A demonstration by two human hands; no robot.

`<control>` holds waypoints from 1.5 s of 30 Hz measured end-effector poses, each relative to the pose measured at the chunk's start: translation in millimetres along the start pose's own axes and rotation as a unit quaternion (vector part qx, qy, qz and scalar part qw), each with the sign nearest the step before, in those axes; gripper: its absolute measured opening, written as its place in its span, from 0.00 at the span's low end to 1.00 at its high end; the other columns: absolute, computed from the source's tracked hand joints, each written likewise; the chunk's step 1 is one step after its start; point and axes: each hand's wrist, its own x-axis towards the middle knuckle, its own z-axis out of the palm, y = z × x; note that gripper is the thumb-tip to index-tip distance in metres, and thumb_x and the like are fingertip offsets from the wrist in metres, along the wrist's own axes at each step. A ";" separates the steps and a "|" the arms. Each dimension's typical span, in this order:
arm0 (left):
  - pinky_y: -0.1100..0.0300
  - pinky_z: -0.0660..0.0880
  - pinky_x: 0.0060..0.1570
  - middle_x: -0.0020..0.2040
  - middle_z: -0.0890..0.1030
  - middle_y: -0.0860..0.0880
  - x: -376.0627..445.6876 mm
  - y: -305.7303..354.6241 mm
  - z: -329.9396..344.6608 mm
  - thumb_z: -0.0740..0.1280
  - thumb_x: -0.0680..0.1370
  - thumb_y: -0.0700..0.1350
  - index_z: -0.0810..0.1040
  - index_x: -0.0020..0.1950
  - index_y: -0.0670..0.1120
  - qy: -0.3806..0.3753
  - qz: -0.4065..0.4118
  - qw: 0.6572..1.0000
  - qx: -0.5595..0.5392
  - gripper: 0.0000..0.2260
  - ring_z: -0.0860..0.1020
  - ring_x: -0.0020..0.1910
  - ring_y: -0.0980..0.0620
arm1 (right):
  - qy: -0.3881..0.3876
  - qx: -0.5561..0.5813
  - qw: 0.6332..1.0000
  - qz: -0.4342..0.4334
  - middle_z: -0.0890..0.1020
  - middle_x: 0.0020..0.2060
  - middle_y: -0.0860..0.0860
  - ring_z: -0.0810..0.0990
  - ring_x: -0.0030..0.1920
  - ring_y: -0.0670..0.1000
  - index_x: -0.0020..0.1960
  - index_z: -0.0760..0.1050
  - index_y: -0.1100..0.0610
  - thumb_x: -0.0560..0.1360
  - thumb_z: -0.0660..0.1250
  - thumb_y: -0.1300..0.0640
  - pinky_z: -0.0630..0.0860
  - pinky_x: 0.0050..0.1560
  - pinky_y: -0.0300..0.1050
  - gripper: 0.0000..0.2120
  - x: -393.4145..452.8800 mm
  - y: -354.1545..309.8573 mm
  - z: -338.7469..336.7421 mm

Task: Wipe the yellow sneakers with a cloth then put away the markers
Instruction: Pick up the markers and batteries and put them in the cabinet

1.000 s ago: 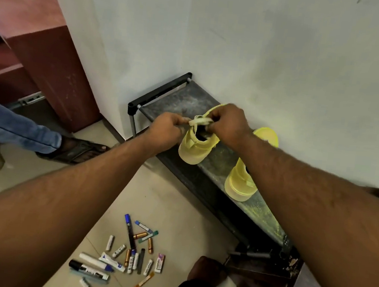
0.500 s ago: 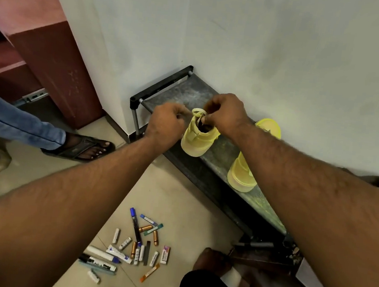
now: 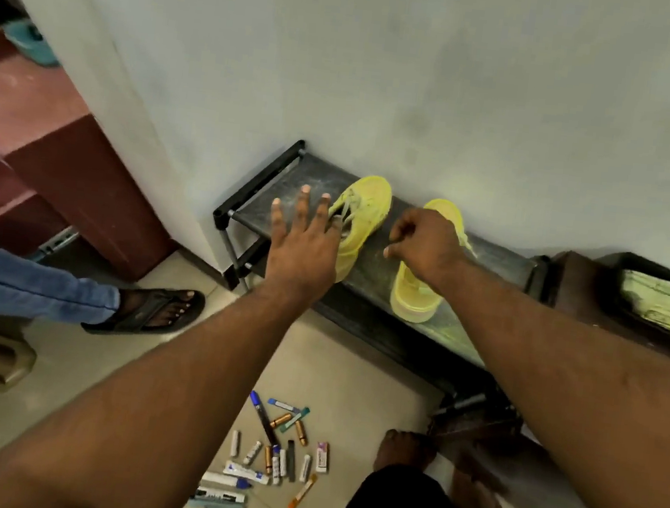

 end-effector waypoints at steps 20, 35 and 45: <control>0.49 0.72 0.62 0.66 0.74 0.46 -227.2 350.4 -100.1 0.58 0.78 0.46 0.69 0.71 0.49 -0.167 0.299 0.923 -0.175 0.20 0.73 0.64 0.45 | 0.059 -0.168 0.952 0.249 0.82 0.36 0.51 0.80 0.41 0.51 0.35 0.78 0.55 0.66 0.74 0.61 0.73 0.41 0.40 0.06 -421.0 204.5 -276.7; 0.61 0.76 0.45 0.60 0.75 0.48 -218.9 477.6 16.7 0.58 0.75 0.28 0.69 0.68 0.48 -0.405 -0.051 0.774 -0.485 0.24 0.75 0.50 0.51 | -0.079 -0.212 0.966 0.124 0.69 0.69 0.50 0.66 0.68 0.53 0.73 0.65 0.51 0.76 0.64 0.57 0.66 0.68 0.49 0.26 -404.9 372.3 -183.9; 0.57 0.69 0.40 0.46 0.78 0.52 -230.2 477.4 32.8 0.58 0.75 0.29 0.77 0.53 0.46 -0.373 -0.149 0.717 -0.570 0.15 0.78 0.37 0.52 | 0.018 -0.335 0.941 -0.053 0.73 0.66 0.53 0.73 0.63 0.57 0.68 0.72 0.55 0.72 0.70 0.60 0.71 0.62 0.54 0.25 -415.9 400.1 -169.7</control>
